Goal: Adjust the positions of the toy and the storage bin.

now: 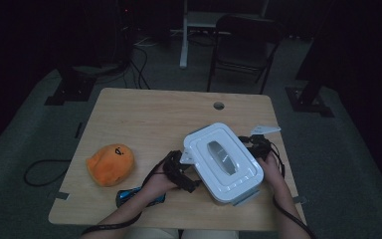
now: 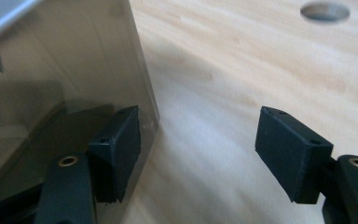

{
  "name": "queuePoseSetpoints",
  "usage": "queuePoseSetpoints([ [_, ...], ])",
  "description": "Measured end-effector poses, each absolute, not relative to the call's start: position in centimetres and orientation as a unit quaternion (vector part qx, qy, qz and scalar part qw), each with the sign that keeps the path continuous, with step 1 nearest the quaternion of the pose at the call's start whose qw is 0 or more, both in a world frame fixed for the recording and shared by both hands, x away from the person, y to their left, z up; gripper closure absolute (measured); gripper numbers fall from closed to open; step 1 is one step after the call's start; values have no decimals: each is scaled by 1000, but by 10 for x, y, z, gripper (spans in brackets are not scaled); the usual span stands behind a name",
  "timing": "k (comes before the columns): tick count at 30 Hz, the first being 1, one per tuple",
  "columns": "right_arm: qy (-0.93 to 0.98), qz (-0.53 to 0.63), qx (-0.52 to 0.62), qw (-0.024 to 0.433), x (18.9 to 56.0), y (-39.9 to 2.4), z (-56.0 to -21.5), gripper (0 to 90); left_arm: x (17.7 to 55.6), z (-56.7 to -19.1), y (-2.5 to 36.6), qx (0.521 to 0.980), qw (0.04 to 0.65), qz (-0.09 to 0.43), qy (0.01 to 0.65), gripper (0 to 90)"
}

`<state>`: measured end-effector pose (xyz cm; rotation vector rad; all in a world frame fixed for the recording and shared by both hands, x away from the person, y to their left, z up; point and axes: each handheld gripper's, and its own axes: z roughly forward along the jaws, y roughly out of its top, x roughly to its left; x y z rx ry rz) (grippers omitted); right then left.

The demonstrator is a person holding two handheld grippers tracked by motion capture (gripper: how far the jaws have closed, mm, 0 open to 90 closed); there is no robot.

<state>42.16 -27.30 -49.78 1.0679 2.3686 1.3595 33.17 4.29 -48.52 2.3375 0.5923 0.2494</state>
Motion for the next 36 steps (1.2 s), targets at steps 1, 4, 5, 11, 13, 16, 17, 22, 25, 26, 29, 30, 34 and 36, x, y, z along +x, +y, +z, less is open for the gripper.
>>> queuePoseSetpoints([
  [1, 802, 463, 364, 103, 420, -276, -499, 300, 330, -485, 41, 902, 355, 92, 225, 4],
  [4, 802, 464, 359, 108, 415, -281, -498, 277, 322, -485, 35, 903, 359, 94, 218, 4],
  [5, 800, 466, 362, 112, 413, -284, -496, 250, 320, -485, 35, 900, 365, 93, 222, 4],
  [11, 762, 474, 415, 150, 405, -313, -476, 229, 309, -493, 41, 901, 354, 73, 242, 5],
  [13, 748, 480, 429, 160, 399, -322, -467, 202, 304, -498, 43, 902, 351, 68, 242, 5],
  [16, 735, 481, 442, 180, 388, -330, -450, 164, 298, -504, 43, 906, 347, 60, 235, 5],
  [17, 733, 484, 442, 183, 384, -331, -444, 157, 296, -506, 43, 907, 344, 65, 233, 5],
  [22, 730, 489, 433, 204, 363, -323, -413, 140, 290, -505, 39, 917, 323, 80, 222, 5],
  [25, 741, 472, 424, 220, 353, -311, -402, 127, 286, -505, 37, 917, 319, 81, 224, 5],
  [26, 751, 478, 407, 206, 340, -298, -391, 117, 285, -505, 35, 918, 318, 81, 224, 5],
  [29, 751, 488, 402, 190, 328, -287, -384, 117, 280, -511, 30, 921, 308, 81, 225, 5],
  [30, 752, 492, 398, 183, 324, -283, -382, 117, 278, -513, 29, 920, 309, 86, 226, 5],
  [34, 763, 491, 381, 178, 305, -264, -376, 117, 276, -518, 26, 921, 305, 83, 226, 5],
  [36, 769, 492, 372, 171, 298, -256, -373, 117, 276, -518, 26, 921, 305, 84, 227, 5],
])
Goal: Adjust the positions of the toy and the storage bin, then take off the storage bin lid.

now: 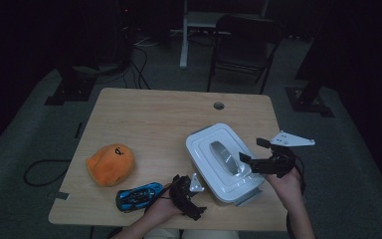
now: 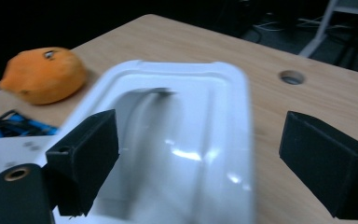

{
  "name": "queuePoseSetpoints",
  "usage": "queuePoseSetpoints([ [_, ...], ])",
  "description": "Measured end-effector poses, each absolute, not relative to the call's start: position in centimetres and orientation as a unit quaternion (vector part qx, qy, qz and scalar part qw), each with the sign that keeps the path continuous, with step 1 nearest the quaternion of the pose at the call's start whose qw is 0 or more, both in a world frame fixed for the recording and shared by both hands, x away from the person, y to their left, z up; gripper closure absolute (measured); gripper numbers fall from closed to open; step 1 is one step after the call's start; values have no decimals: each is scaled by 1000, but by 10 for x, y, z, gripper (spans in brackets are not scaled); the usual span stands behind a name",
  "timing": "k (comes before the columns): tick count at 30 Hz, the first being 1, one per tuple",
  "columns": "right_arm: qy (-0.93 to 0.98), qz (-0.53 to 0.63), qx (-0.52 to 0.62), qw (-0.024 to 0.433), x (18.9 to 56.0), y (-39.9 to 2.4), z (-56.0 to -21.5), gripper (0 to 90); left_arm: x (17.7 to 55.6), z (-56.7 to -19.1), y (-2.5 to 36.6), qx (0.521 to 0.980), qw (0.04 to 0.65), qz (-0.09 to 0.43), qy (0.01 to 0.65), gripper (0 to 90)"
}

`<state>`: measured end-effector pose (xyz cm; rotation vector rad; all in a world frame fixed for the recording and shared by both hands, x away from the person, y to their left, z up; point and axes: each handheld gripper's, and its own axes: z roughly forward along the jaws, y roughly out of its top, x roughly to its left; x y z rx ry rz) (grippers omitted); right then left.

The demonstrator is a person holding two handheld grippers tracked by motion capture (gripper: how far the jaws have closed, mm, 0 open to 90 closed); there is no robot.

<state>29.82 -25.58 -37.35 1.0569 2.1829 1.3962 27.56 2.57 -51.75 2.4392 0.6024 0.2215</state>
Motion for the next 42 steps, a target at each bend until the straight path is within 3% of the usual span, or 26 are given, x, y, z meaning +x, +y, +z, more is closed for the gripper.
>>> queuePoseSetpoints([
  [12, 793, 466, 361, 155, 284, -219, -373, 118, 273, -524, 27, 904, 343, 98, 235, 4],
  [20, 811, 434, 357, 162, 275, -202, -384, 256, 270, -526, 28, 901, 351, 99, 235, 5],
  [22, 811, 429, 364, 160, 276, -200, -386, 346, 271, -526, 28, 901, 351, 99, 235, 5],
  [25, 810, 420, 375, 165, 278, -200, -389, 404, 270, -526, 28, 902, 350, 99, 232, 5],
  [34, 814, 405, 385, 161, 281, -200, -398, 464, 270, -526, 28, 902, 351, 99, 231, 5],
  [42, 818, 397, 379, 173, 280, -200, -398, 629, 269, -526, 29, 901, 351, 100, 234, 5],
])
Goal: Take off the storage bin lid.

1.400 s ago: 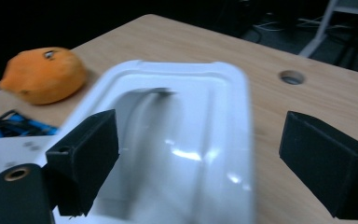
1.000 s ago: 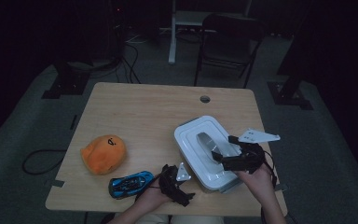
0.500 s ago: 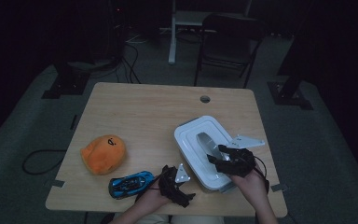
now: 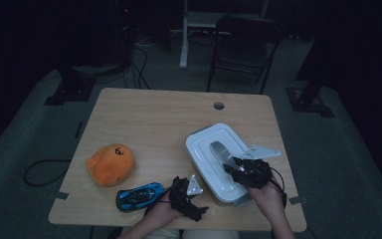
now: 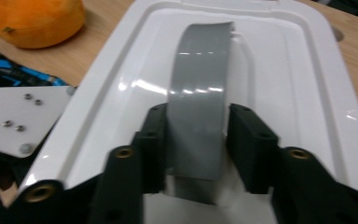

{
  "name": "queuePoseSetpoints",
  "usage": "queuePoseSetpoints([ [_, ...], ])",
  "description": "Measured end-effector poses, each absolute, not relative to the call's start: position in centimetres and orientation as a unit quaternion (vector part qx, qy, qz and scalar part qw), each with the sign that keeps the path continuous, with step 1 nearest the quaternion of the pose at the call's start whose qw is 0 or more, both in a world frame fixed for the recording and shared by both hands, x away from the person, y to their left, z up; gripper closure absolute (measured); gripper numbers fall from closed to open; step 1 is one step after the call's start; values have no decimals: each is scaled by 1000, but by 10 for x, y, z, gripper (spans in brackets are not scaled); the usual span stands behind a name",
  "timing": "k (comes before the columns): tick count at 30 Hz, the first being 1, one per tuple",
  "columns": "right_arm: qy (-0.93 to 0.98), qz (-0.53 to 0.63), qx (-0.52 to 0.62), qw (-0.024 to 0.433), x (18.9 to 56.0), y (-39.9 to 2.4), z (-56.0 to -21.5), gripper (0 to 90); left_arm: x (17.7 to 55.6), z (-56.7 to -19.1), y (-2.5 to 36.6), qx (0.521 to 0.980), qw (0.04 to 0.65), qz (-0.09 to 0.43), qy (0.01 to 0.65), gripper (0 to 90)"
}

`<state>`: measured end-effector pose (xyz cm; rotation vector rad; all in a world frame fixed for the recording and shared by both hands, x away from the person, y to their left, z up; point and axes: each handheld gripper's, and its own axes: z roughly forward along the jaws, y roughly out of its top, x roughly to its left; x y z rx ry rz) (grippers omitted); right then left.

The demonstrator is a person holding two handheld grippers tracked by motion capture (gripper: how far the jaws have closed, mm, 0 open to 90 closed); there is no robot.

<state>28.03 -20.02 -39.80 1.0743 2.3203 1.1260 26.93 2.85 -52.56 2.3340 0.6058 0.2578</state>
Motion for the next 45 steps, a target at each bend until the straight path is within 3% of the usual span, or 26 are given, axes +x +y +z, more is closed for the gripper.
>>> queuePoseSetpoints([
  [2, 820, 394, 375, 176, 279, -198, -398, 667, 269, -526, 29, 901, 351, 100, 235, 5],
  [22, 796, 421, 379, 215, 277, -201, -362, 676, 269, -525, 29, 901, 350, 100, 236, 5],
  [45, 749, 424, 432, 268, 329, -244, -337, 677, 269, -525, 29, 901, 349, 100, 236, 5],
])
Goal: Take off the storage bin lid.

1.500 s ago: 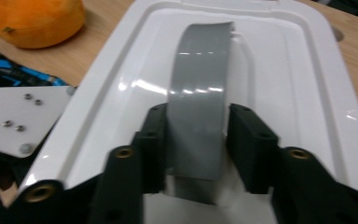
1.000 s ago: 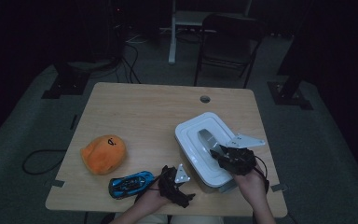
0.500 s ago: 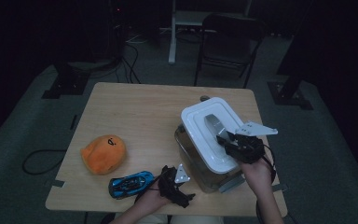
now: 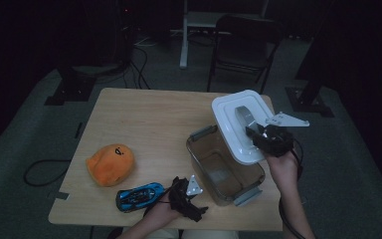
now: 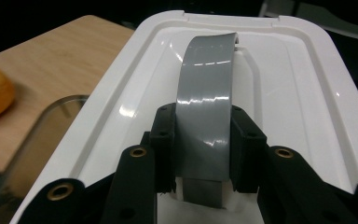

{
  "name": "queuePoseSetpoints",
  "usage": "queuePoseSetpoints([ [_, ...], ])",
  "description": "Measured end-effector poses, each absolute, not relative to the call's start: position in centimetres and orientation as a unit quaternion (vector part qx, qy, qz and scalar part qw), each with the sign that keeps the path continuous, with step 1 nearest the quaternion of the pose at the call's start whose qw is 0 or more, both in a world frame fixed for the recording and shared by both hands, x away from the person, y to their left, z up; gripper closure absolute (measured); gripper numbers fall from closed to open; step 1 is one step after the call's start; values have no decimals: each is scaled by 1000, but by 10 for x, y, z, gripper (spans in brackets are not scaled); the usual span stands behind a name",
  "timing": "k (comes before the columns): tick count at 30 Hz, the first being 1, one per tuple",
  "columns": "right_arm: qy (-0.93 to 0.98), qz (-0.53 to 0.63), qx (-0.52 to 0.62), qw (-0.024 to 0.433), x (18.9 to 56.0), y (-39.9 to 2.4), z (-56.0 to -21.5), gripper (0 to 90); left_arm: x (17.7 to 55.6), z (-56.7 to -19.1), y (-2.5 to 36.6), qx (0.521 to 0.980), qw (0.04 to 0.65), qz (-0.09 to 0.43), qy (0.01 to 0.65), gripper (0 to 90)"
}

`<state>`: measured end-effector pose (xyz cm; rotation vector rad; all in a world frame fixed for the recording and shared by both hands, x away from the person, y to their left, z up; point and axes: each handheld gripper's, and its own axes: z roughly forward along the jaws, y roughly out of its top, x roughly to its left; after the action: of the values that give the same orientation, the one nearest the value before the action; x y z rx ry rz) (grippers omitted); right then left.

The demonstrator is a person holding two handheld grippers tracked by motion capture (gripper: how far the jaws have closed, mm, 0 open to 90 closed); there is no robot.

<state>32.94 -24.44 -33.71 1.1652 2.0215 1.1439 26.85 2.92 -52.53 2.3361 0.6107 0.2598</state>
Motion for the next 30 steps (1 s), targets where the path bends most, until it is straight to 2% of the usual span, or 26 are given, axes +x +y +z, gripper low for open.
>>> queuePoseSetpoints([
  [12, 721, 411, 481, 282, 367, -281, -352, 676, 269, -526, 29, 901, 349, 101, 235, 5],
  [23, 703, 381, 535, 273, 402, -311, -399, 676, 268, -526, 29, 901, 350, 100, 236, 5],
  [30, 702, 361, 554, 263, 416, -316, -430, 676, 268, -526, 29, 901, 350, 100, 236, 5],
])
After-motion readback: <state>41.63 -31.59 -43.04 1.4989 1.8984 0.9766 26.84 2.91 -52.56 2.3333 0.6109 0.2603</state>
